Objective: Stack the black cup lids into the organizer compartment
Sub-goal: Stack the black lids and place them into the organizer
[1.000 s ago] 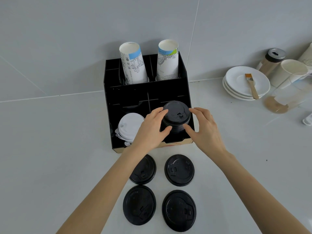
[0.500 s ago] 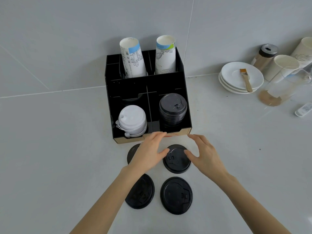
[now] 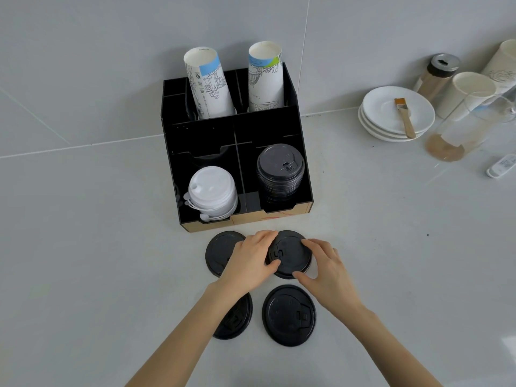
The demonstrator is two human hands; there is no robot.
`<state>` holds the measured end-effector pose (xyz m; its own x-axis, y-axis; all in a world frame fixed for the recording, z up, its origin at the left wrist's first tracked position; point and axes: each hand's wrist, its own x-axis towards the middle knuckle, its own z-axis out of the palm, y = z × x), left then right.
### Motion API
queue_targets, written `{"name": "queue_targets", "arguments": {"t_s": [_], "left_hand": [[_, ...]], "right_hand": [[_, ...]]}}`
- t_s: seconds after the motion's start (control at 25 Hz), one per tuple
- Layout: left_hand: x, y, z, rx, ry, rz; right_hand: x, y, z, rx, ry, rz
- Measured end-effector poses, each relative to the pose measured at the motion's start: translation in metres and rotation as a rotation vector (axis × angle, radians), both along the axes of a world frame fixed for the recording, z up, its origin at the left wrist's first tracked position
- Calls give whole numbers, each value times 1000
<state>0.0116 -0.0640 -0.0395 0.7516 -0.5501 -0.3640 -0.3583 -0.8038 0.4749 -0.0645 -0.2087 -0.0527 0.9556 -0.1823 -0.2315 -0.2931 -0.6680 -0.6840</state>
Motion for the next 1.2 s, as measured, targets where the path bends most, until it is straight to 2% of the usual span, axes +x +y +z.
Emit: {"name": "queue_targets", "arguments": {"t_s": [0.44, 0.88, 1.2], "left_hand": [[-3, 2, -1, -4, 7, -11], [6, -4, -3, 41, 11, -94], [4, 1, 7, -122, -6, -37]], "right_hand": [[3, -6, -2, 23, -27, -45], [5, -1, -1, -2, -22, 37], [8, -15, 13, 74, -46, 101]]}}
